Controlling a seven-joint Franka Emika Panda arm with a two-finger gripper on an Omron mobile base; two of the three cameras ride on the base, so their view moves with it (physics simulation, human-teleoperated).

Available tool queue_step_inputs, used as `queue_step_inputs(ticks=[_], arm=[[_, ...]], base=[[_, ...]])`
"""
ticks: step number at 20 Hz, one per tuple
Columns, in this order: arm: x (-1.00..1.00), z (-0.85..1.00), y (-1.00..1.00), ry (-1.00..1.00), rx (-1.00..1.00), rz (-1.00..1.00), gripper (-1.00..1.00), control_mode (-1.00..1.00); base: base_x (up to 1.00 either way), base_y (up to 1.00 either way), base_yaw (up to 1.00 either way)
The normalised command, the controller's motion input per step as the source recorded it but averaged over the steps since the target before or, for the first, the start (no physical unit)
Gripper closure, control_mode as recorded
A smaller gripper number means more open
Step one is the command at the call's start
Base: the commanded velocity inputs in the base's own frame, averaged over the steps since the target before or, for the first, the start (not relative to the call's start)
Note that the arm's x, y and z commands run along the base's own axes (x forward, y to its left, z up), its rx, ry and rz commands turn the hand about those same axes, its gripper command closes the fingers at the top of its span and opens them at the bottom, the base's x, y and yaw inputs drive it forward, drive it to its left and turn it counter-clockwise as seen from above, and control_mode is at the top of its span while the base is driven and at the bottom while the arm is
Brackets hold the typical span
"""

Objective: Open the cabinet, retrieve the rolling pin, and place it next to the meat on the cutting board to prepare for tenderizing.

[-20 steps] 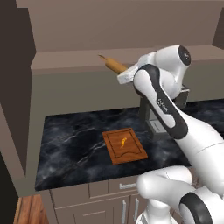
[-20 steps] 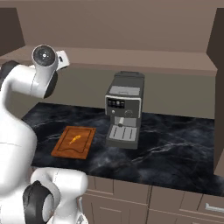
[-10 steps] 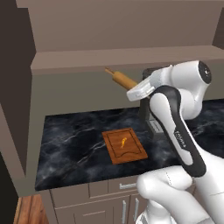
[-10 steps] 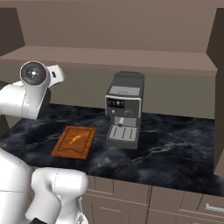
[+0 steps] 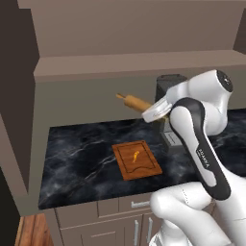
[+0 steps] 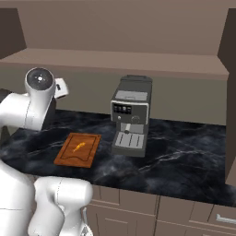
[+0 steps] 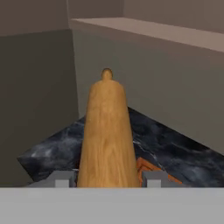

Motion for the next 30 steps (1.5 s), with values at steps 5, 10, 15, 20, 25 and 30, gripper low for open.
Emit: queue_step_inputs(ticks=[5,10,15,20,25,30], arm=[[0.00,-0.43,-0.11,0.15,-0.02,0.14,1.00,-1.00],[0.00,-0.54,-0.15,0.07,0.00,0.14,1.00,-1.00],[0.00,-0.57,-0.17,0.04,-0.01,0.15,1.00,-1.00],[0.00,-0.60,-0.14,0.07,-0.05,0.16,1.00,-1.00],[0.00,-0.55,-0.13,0.06,-0.07,0.16,1.00,-1.00],[0.00,-0.46,-0.14,0.02,-0.07,0.15,1.00,-1.00]], base=[[0.00,0.00,0.00],[0.00,0.00,0.00],[0.00,0.00,0.00],[0.00,0.00,0.00],[0.00,0.00,0.00],[0.00,0.00,0.00]])
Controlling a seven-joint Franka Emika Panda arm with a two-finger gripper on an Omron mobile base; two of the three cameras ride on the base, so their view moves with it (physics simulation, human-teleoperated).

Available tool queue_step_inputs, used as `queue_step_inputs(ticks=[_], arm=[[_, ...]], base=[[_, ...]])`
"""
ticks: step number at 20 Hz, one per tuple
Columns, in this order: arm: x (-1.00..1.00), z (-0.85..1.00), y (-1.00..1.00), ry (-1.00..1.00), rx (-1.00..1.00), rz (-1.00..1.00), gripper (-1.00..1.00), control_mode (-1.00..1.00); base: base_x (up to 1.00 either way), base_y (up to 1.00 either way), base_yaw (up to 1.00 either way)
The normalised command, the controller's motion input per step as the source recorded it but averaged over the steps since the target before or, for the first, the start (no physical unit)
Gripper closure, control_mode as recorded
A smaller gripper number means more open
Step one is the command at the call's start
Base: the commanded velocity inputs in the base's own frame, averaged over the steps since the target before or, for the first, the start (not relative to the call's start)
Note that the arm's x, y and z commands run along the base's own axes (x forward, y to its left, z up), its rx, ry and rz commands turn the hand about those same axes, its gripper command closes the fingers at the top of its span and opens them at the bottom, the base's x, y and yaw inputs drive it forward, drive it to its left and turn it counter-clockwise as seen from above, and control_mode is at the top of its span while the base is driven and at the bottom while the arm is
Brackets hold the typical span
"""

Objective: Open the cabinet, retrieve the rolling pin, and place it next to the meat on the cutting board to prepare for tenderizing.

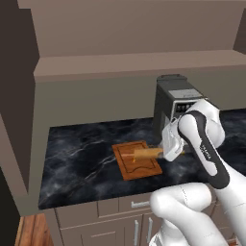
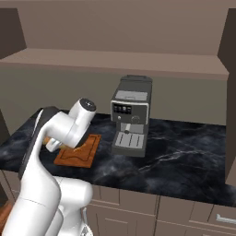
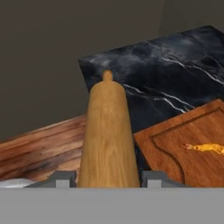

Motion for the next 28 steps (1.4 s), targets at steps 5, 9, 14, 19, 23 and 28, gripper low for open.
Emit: queue_step_inputs(ticks=[5,9,14,19,23,28], arm=[[0.00,-0.44,-0.16,0.00,-0.03,0.15,1.00,-1.00],[0.07,-0.39,-0.12,0.00,0.00,0.14,1.00,-1.00],[0.32,-0.32,-0.01,0.00,0.00,0.10,1.00,-1.00],[0.40,-0.25,0.00,0.00,0.00,0.10,1.00,-1.00],[0.40,-0.21,0.00,0.00,0.00,0.09,1.00,-1.00],[0.37,-0.22,0.00,0.00,0.00,0.08,1.00,-1.00]], base=[[0.00,0.00,0.00],[0.00,0.00,0.00],[0.00,0.00,0.00],[0.00,0.00,0.00],[0.00,0.00,0.00],[0.00,0.00,0.00]])
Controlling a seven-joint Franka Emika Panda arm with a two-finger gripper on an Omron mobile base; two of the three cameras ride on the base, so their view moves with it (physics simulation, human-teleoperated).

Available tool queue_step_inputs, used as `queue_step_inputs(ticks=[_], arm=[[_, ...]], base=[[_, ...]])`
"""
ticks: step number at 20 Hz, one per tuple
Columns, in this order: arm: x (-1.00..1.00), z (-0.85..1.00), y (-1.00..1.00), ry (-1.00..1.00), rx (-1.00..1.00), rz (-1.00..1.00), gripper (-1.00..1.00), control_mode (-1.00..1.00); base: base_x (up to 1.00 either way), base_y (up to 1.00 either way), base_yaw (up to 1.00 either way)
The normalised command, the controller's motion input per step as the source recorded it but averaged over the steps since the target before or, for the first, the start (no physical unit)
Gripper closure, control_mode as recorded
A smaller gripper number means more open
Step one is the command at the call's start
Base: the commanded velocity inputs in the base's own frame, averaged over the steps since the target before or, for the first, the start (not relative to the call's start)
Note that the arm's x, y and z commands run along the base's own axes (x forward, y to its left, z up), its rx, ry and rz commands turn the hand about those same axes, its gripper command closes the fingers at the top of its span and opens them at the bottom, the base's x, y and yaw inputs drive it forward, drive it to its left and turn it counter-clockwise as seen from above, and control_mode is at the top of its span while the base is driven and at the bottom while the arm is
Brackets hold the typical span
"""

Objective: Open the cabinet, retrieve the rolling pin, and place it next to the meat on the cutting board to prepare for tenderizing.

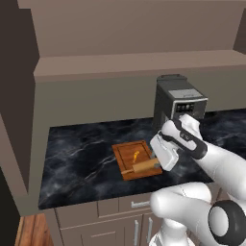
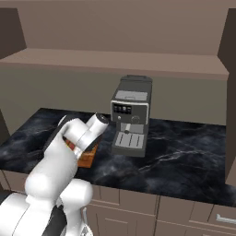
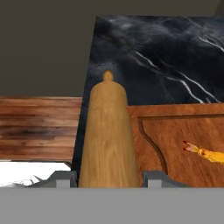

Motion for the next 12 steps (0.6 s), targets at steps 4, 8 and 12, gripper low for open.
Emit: queue_step_inputs(ticks=[4,8,12], arm=[[0.28,-0.25,0.00,0.00,0.00,0.06,1.00,-1.00],[0.19,-0.25,0.00,0.00,0.00,0.02,1.00,-1.00],[0.18,-0.18,0.00,0.00,0.00,0.00,1.00,-1.00]], base=[[0.00,0.00,0.00],[0.00,0.00,0.00],[0.00,0.00,0.00]])
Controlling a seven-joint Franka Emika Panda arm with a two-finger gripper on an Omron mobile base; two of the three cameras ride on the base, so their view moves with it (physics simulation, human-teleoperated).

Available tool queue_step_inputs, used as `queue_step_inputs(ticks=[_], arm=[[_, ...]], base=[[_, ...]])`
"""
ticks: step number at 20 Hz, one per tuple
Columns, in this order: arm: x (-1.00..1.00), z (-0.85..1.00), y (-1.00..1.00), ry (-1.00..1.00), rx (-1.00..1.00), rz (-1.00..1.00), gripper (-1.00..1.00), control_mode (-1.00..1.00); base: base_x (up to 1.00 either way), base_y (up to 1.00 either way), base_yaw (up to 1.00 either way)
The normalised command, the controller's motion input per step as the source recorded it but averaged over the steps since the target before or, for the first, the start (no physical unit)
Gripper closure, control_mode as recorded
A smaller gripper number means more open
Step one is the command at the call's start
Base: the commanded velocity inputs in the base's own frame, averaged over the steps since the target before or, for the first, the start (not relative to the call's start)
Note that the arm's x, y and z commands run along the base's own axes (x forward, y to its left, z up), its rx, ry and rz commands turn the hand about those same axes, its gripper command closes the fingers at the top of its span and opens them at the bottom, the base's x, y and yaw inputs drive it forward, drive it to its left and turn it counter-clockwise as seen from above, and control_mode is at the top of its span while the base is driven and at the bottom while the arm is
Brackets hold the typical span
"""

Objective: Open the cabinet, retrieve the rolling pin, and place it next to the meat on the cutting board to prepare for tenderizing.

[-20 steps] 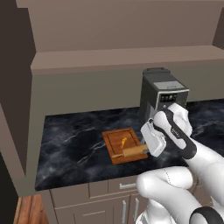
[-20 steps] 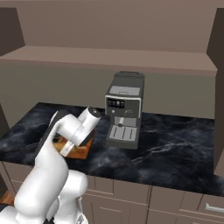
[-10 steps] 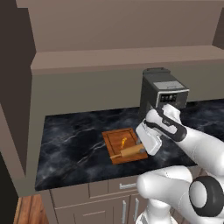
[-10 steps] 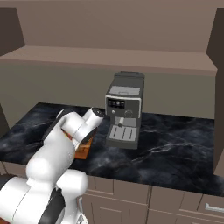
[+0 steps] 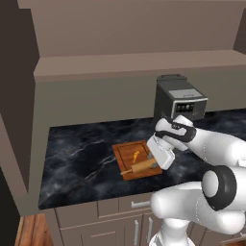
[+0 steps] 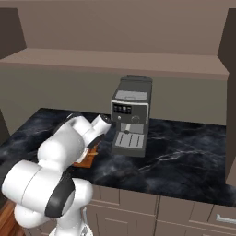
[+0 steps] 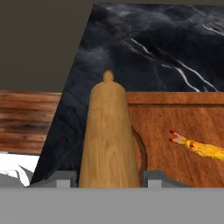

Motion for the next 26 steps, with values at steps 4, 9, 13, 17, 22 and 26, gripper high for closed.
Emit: queue_step_inputs(ticks=[4,9,13,17,22,26], arm=[[0.17,-0.18,0.00,0.00,0.00,0.00,1.00,-1.00],[0.08,-0.14,0.00,0.00,0.00,0.00,1.00,-1.00],[0.08,-0.15,0.00,0.00,0.00,0.00,1.00,-1.00],[0.09,-0.13,0.00,0.00,0.00,0.00,1.00,-1.00],[0.12,-0.15,0.04,0.00,0.00,0.00,-1.00,-1.00],[0.14,-0.12,0.06,0.00,0.00,0.00,-1.00,-1.00]], base=[[0.00,0.00,0.00],[0.00,0.00,0.00],[0.00,0.00,0.00],[0.00,0.00,0.00],[0.00,0.00,0.00],[0.00,0.00,0.00]])
